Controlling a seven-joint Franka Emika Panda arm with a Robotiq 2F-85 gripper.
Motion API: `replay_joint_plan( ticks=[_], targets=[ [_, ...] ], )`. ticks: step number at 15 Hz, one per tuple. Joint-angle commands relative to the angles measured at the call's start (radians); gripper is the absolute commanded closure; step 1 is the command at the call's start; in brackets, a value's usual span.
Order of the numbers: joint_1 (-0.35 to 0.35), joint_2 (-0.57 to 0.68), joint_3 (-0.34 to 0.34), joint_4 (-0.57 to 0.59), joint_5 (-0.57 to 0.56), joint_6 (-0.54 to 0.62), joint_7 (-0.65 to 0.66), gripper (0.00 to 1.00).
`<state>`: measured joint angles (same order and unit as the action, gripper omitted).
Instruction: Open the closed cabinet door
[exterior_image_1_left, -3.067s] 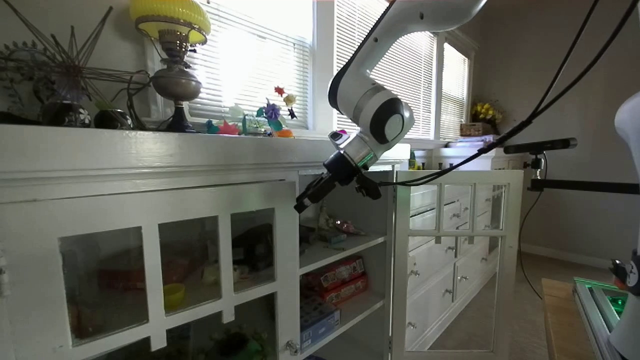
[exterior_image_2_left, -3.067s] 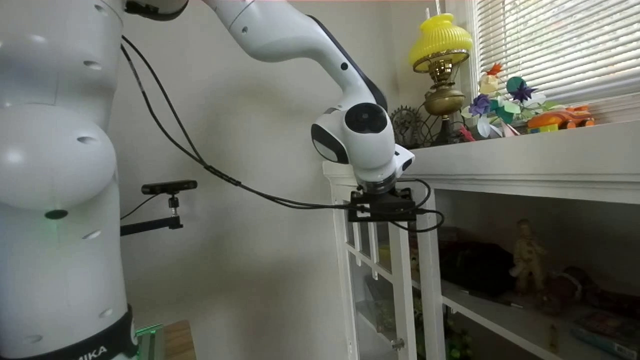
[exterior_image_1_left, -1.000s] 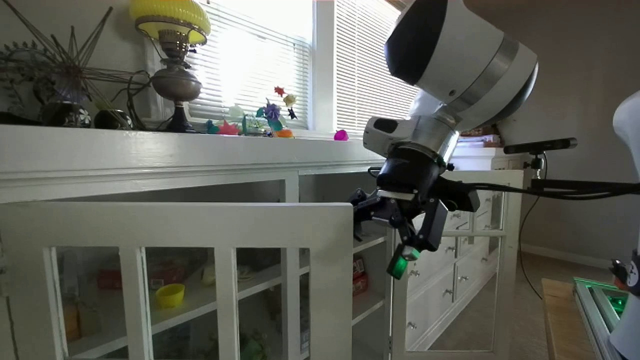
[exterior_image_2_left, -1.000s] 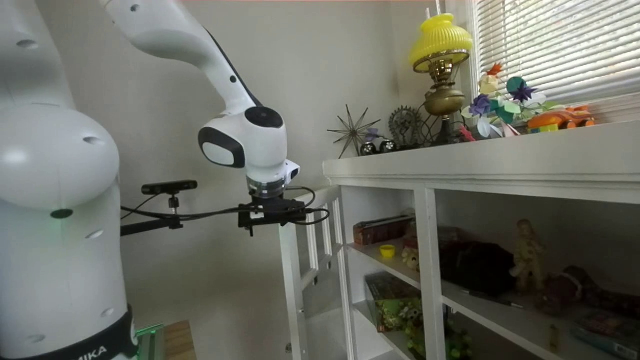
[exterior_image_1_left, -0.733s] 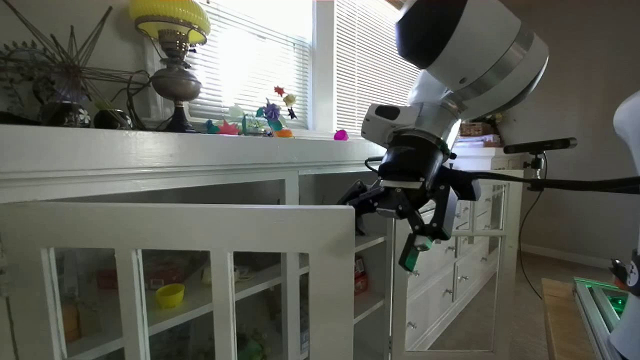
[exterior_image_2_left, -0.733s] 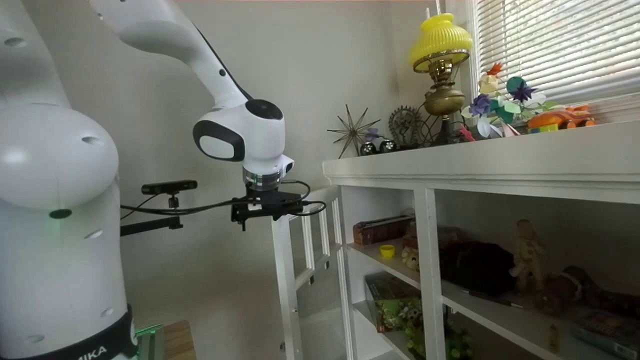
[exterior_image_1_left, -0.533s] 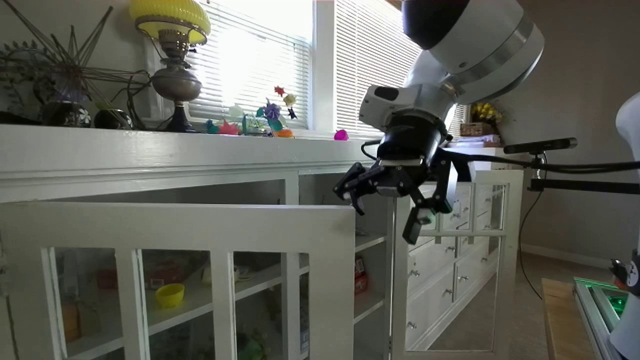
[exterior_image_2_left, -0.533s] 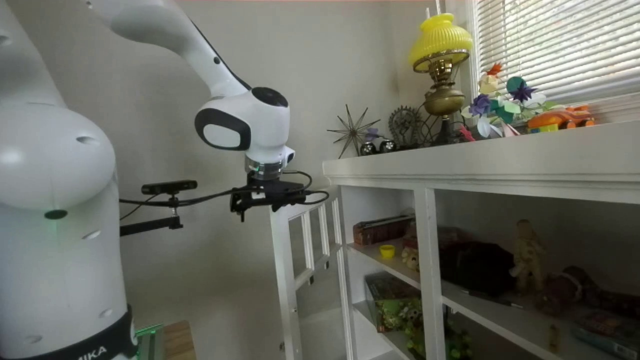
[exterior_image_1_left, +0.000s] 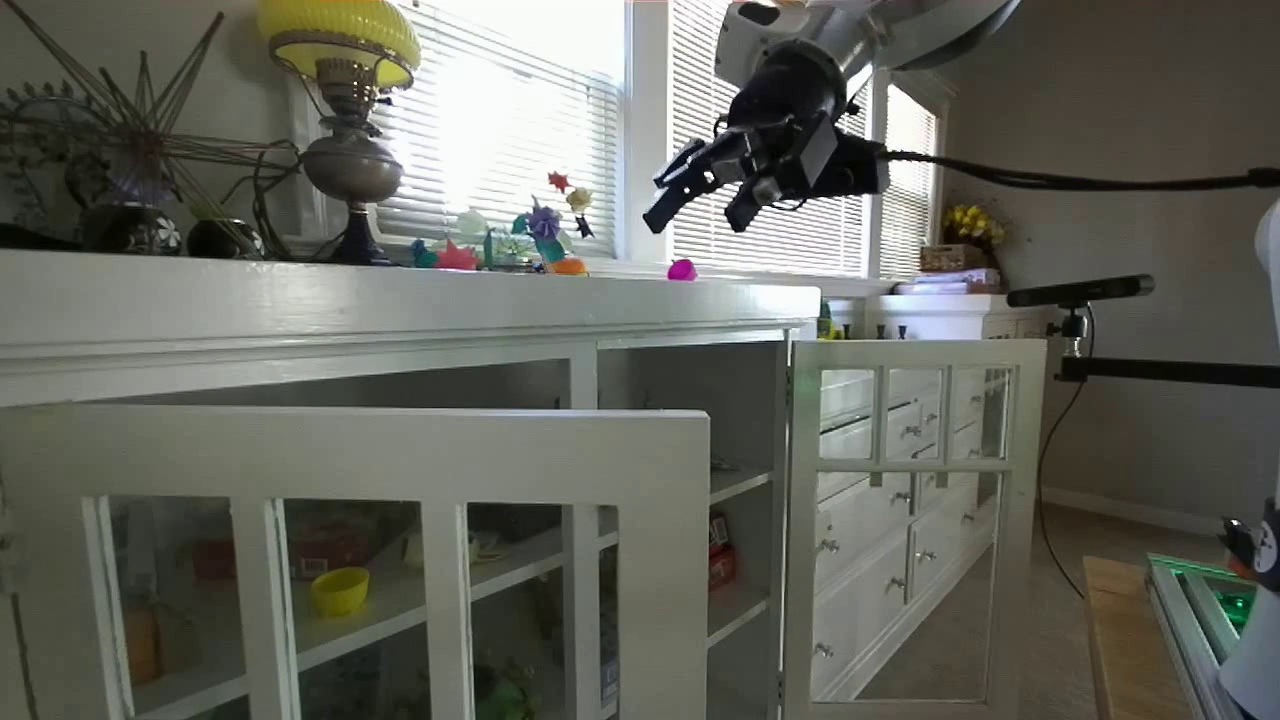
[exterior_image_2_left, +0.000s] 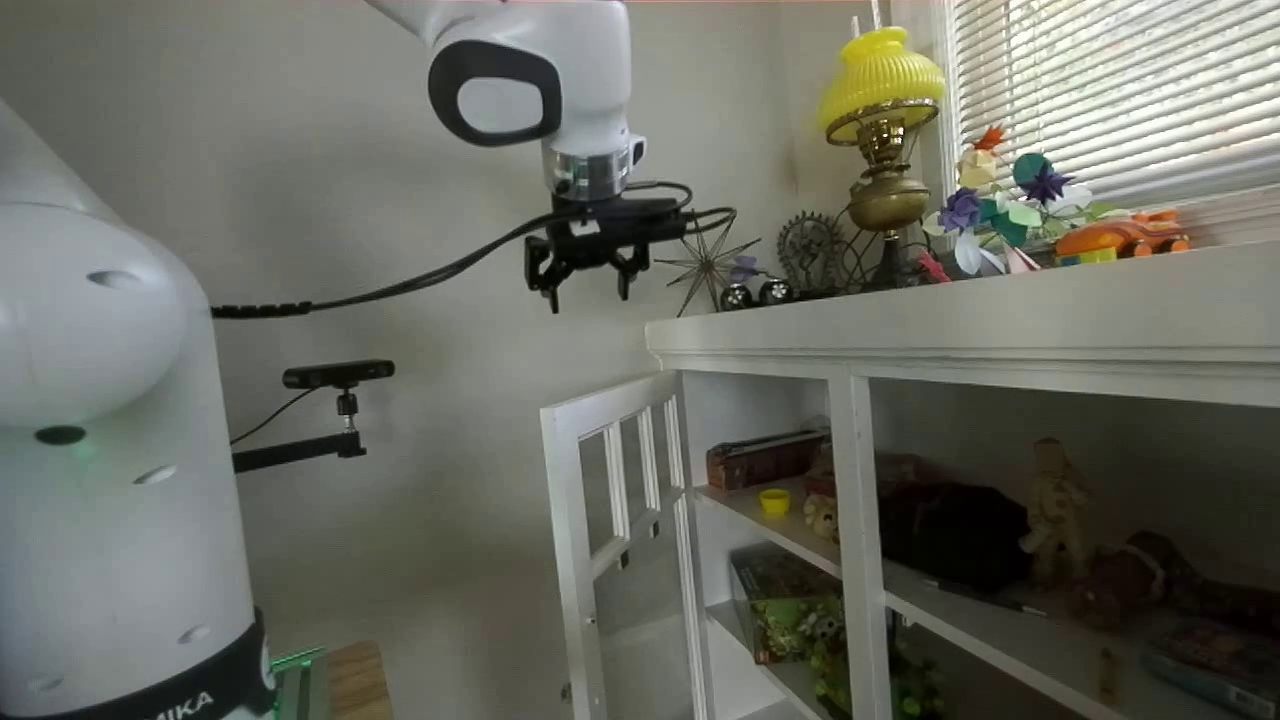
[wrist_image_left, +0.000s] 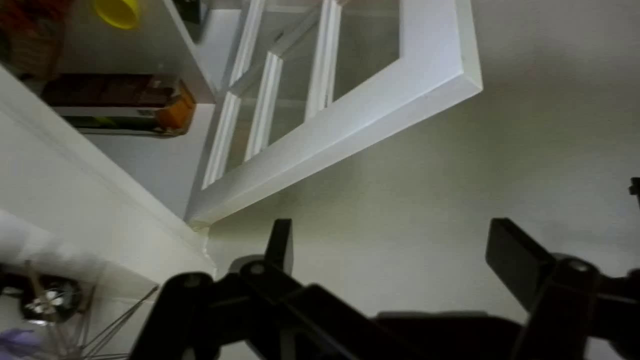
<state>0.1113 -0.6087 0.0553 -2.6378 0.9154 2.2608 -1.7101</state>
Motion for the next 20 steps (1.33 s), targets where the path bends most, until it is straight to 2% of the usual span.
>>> replay_joint_plan(
  ticks=[1, 7, 9, 10, 12, 17, 19, 20],
  targets=[
    [-0.03, 0.034, -0.049, 0.053, -0.114, -0.039, 0.053, 0.0],
    [0.002, 0.136, -0.057, 0.039, -0.155, -0.021, 0.033, 0.0],
    [0.015, 0.185, -0.045, 0.038, -0.139, 0.02, 0.019, 0.26],
    [0.02, 0.214, -0.04, 0.043, -0.134, 0.041, 0.02, 0.32],
    [0.034, 0.272, -0.032, 0.051, -0.123, 0.08, 0.016, 0.5],
    [0.075, 0.368, -0.014, 0.069, -0.094, 0.129, 0.009, 0.84],
    [0.088, 0.398, -0.007, 0.086, -0.075, 0.132, 0.002, 0.97],
    [0.093, 0.41, -0.003, 0.095, -0.065, 0.133, -0.002, 1.0]
  ],
)
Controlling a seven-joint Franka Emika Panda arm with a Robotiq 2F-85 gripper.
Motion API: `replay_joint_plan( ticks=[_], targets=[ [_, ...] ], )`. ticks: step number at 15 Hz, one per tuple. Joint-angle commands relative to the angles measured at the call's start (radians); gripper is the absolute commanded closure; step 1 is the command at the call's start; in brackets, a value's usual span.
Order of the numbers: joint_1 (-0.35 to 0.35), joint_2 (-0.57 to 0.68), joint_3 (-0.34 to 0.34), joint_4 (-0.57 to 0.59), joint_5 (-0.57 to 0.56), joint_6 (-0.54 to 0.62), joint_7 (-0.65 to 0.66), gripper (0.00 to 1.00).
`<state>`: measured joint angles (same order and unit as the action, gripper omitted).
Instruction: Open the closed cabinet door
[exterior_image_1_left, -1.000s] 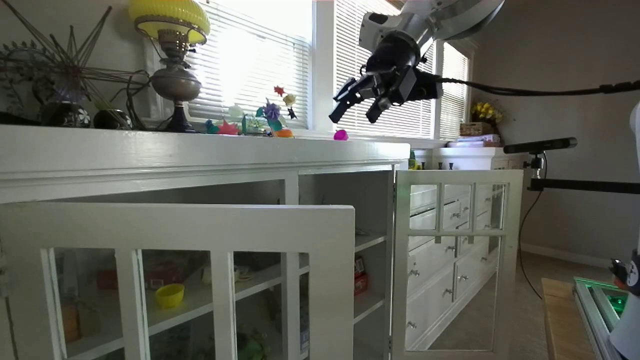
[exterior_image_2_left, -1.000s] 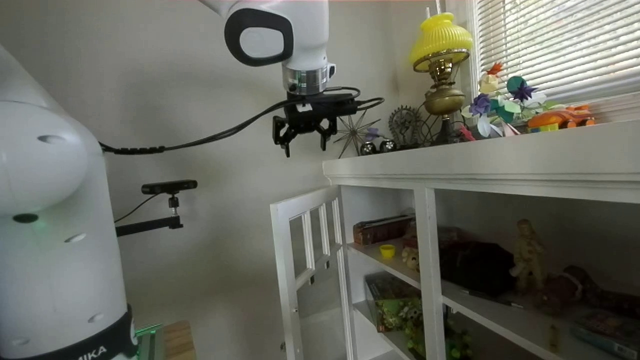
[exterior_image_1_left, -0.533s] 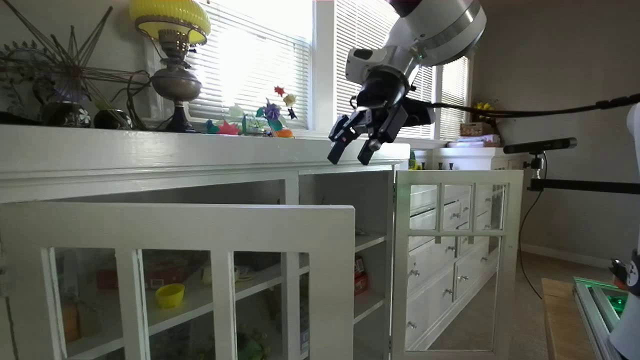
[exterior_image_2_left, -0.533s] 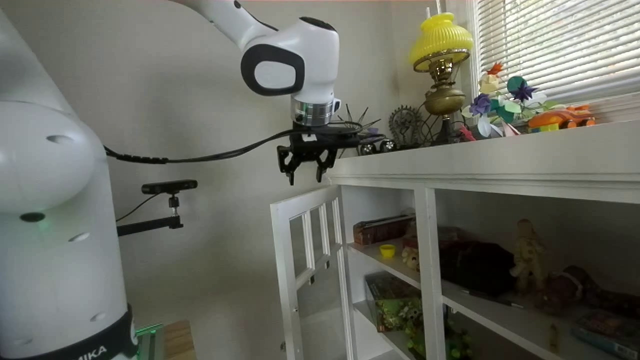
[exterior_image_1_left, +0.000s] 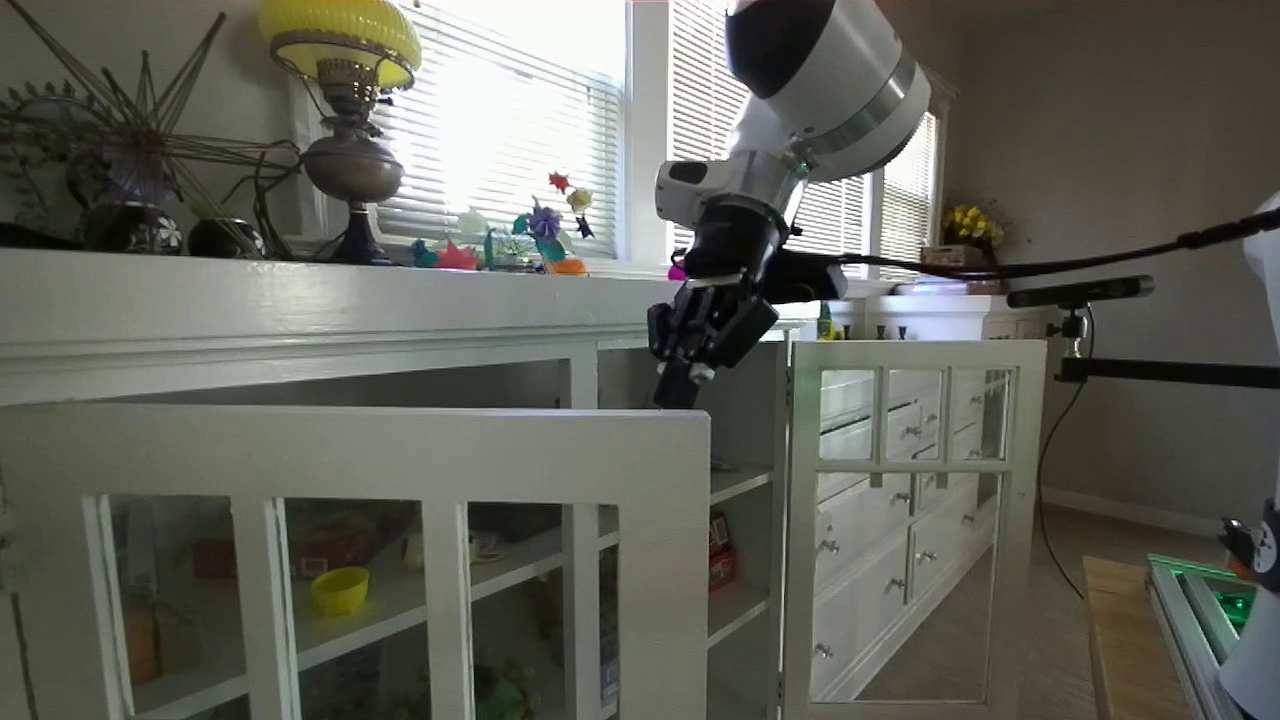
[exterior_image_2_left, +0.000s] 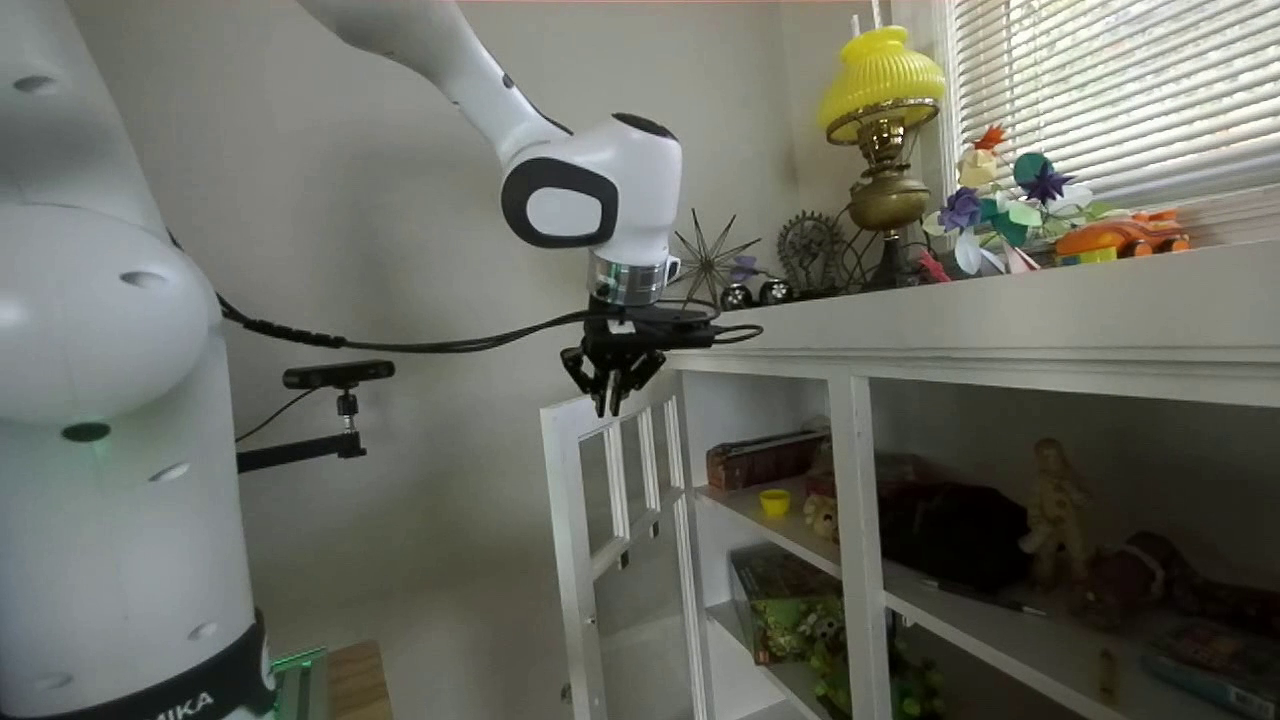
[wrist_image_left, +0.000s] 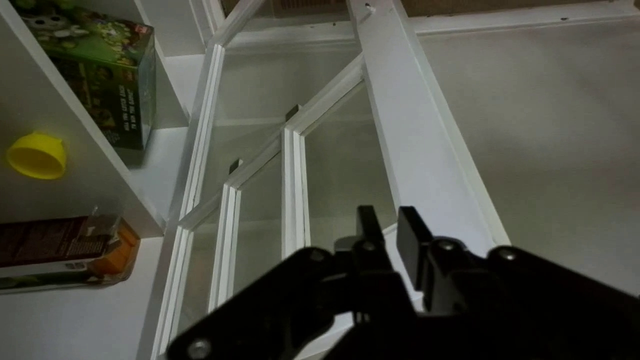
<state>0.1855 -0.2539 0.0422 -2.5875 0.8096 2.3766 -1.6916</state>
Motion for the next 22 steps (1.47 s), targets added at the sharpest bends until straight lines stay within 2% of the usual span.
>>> replay_joint_plan(
  ticks=[1, 11, 22],
  targets=[
    [0.024, 0.07, 0.012, 0.058, 0.057, 0.014, -0.023, 1.0],
    [0.022, 0.177, 0.055, 0.153, 0.18, -0.067, -0.073, 1.0],
    [0.026, 0.208, 0.105, 0.183, 0.206, -0.159, -0.067, 1.0]
  ],
)
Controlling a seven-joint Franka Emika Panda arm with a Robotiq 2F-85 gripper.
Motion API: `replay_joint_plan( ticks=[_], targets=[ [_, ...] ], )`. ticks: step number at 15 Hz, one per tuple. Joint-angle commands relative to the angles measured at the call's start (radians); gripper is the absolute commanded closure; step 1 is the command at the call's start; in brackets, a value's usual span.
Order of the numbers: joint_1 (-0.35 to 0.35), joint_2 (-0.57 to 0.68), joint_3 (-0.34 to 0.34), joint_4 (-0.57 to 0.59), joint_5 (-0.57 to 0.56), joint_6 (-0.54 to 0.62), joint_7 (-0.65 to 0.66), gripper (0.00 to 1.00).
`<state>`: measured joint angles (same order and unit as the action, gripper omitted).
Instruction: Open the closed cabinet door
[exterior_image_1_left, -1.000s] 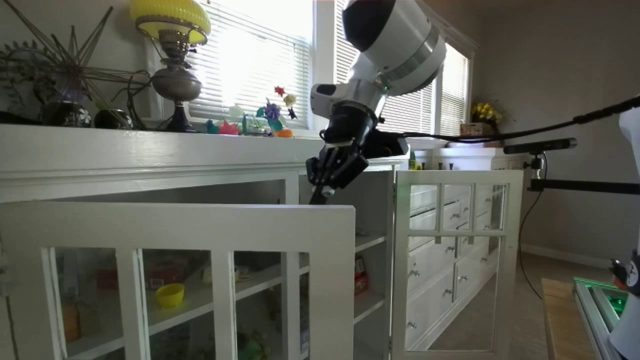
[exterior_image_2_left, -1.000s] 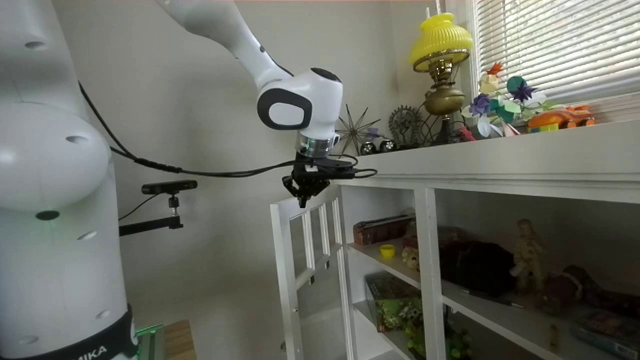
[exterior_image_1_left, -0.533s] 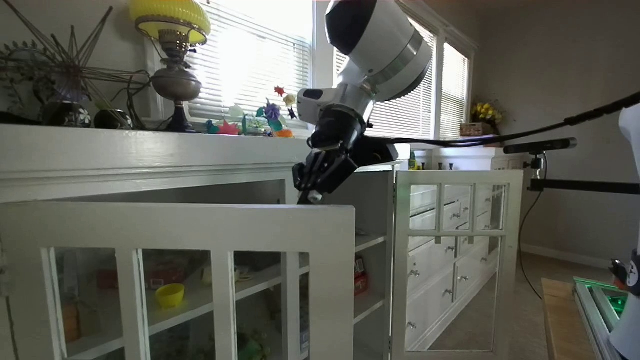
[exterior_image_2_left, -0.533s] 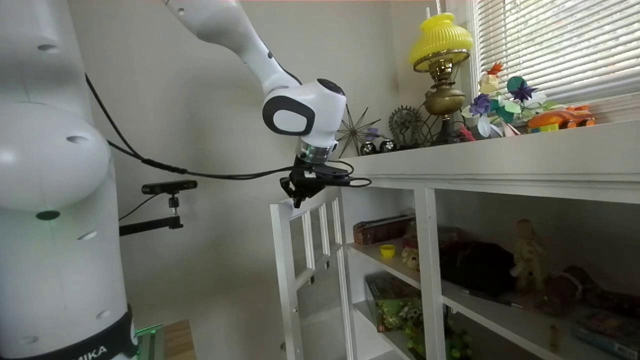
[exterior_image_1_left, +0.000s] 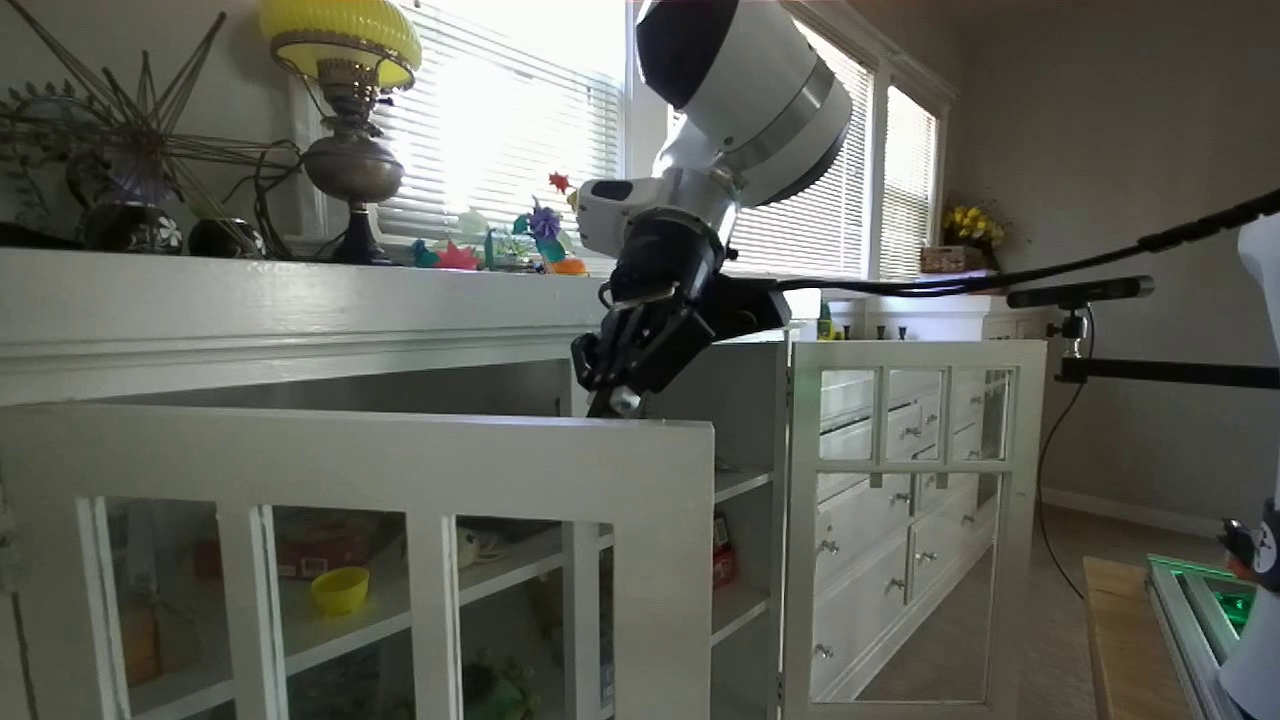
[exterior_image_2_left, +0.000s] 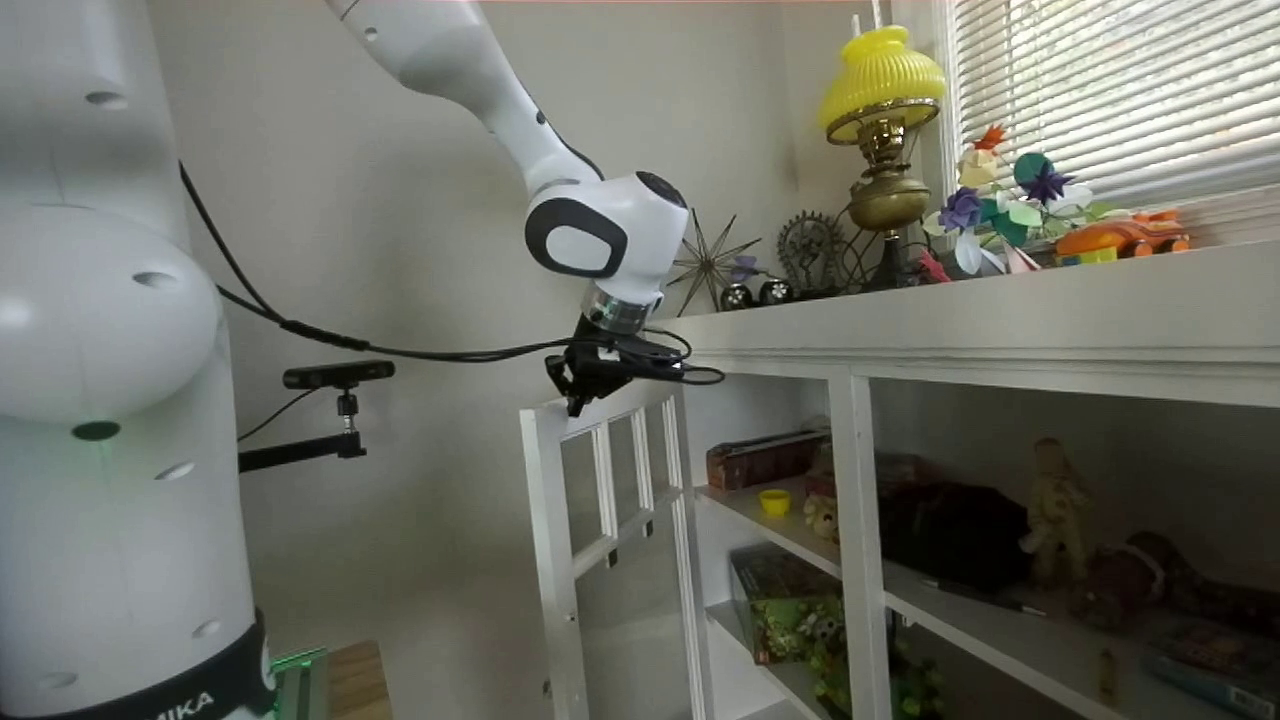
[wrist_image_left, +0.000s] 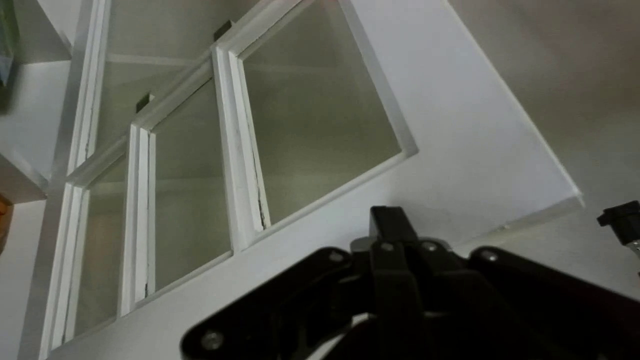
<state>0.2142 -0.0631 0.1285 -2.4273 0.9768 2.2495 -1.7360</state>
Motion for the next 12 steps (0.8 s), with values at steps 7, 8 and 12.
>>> replay_joint_plan(
  ticks=[7, 8, 12],
  targets=[
    [0.022, 0.051, 0.077, 0.048, 0.056, -0.003, -0.008, 1.0],
    [0.03, 0.062, 0.088, 0.055, 0.063, 0.005, -0.003, 1.0],
    [0.062, 0.118, 0.138, 0.091, 0.091, 0.055, 0.024, 1.0]
  ],
)
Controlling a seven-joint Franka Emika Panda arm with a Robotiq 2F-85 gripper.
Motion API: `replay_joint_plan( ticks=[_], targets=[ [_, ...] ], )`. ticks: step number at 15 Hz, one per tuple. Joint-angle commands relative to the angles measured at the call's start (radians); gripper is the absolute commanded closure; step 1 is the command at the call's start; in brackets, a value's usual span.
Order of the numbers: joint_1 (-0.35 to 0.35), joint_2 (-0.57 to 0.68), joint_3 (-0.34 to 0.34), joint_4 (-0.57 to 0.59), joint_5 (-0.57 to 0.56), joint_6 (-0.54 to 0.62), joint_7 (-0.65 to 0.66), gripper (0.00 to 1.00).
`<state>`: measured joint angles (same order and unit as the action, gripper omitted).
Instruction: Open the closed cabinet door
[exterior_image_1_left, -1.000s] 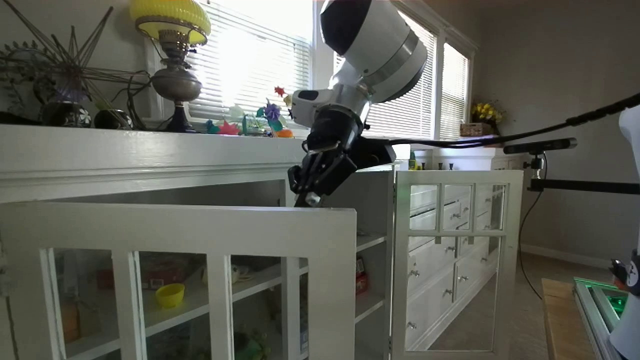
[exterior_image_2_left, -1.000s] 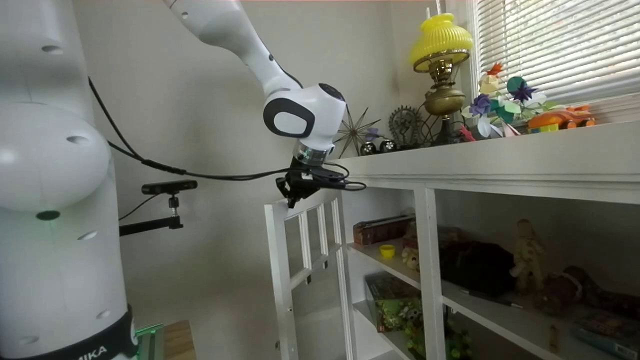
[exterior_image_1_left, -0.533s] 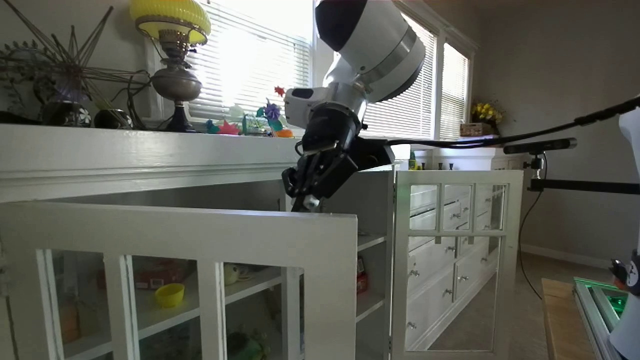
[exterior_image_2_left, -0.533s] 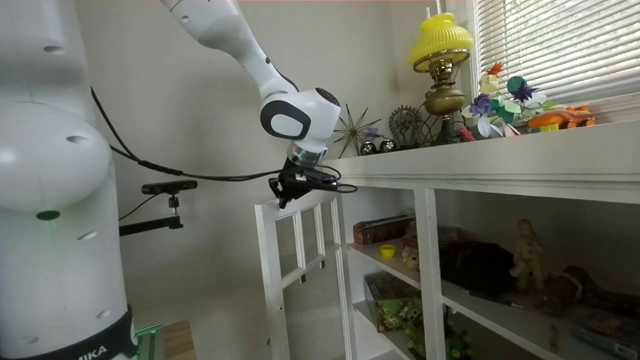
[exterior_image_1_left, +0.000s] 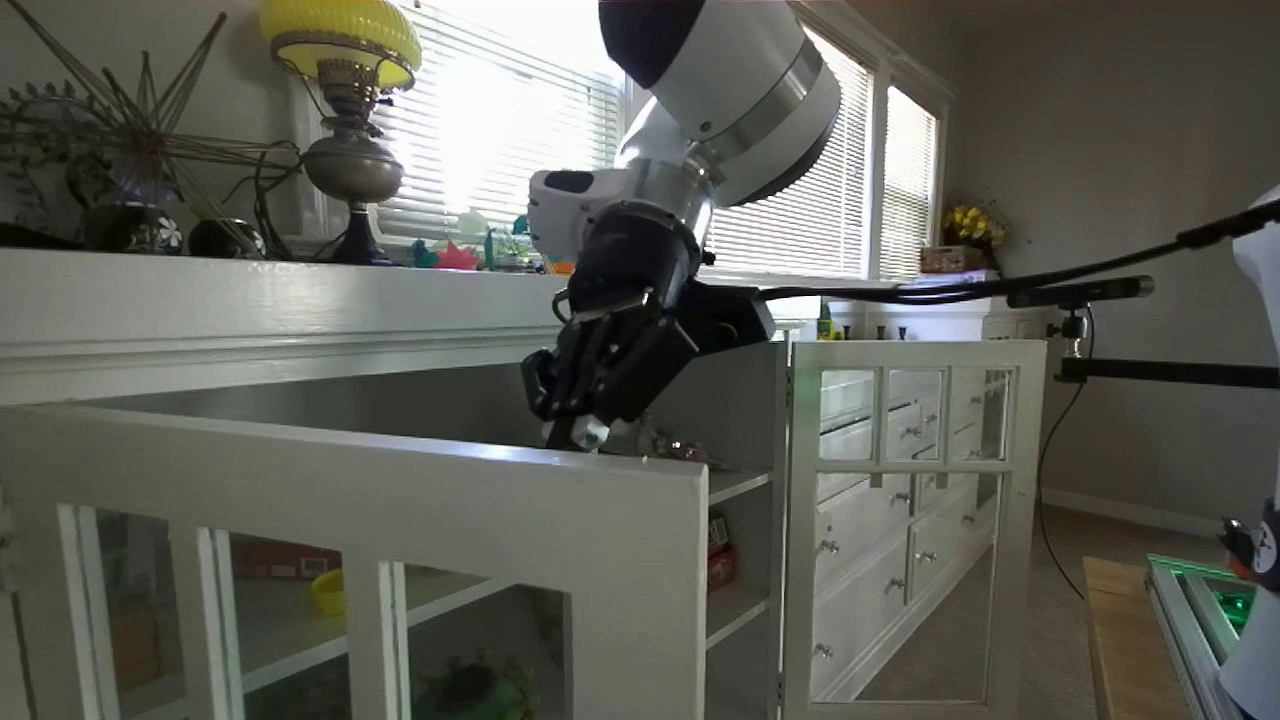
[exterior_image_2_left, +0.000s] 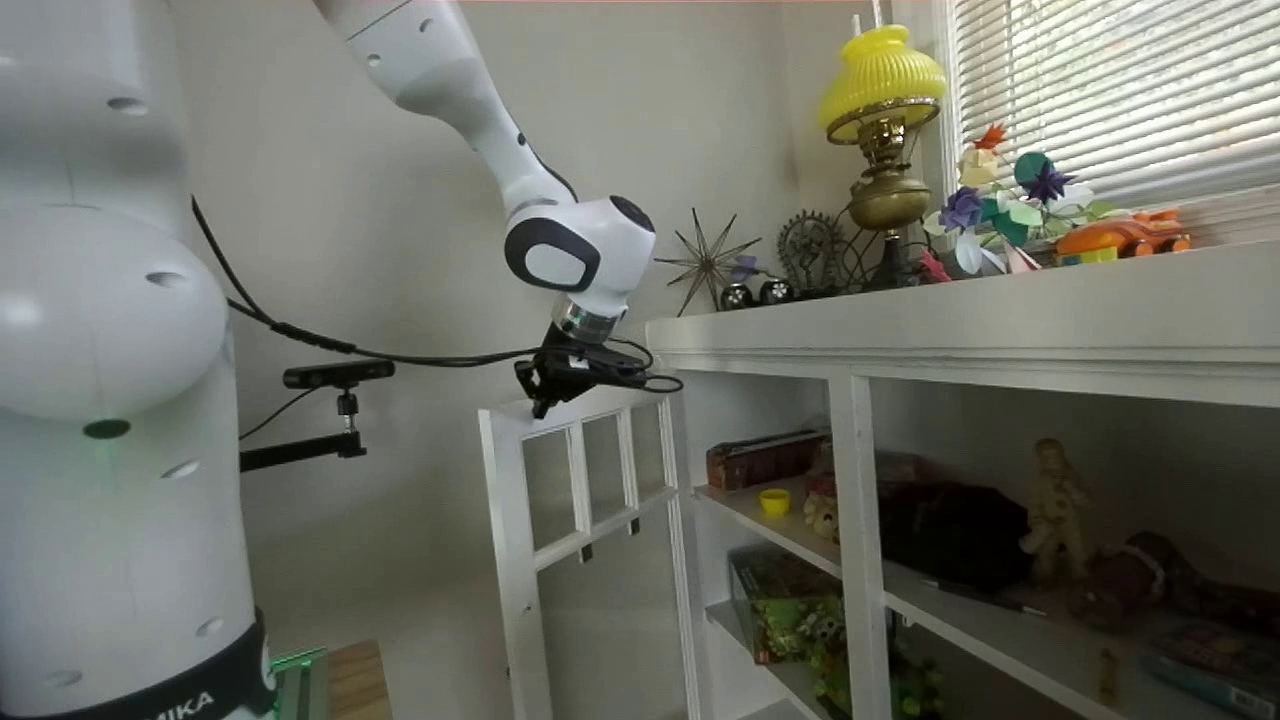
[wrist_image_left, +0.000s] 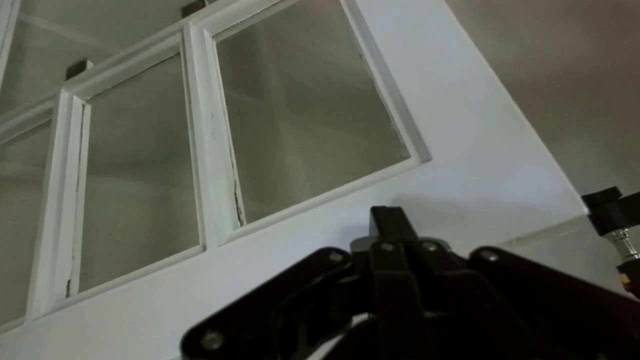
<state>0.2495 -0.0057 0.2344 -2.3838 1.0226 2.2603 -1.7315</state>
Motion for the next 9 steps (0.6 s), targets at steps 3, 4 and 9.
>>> replay_joint_plan(
  ticks=[3, 4, 9],
  targets=[
    [0.056, 0.119, 0.07, 0.086, 0.044, 0.1, 0.057, 1.0],
    [0.064, 0.136, 0.08, 0.098, 0.044, 0.118, 0.065, 1.0],
    [0.094, 0.22, 0.119, 0.185, 0.021, 0.172, 0.133, 1.0]
  ],
)
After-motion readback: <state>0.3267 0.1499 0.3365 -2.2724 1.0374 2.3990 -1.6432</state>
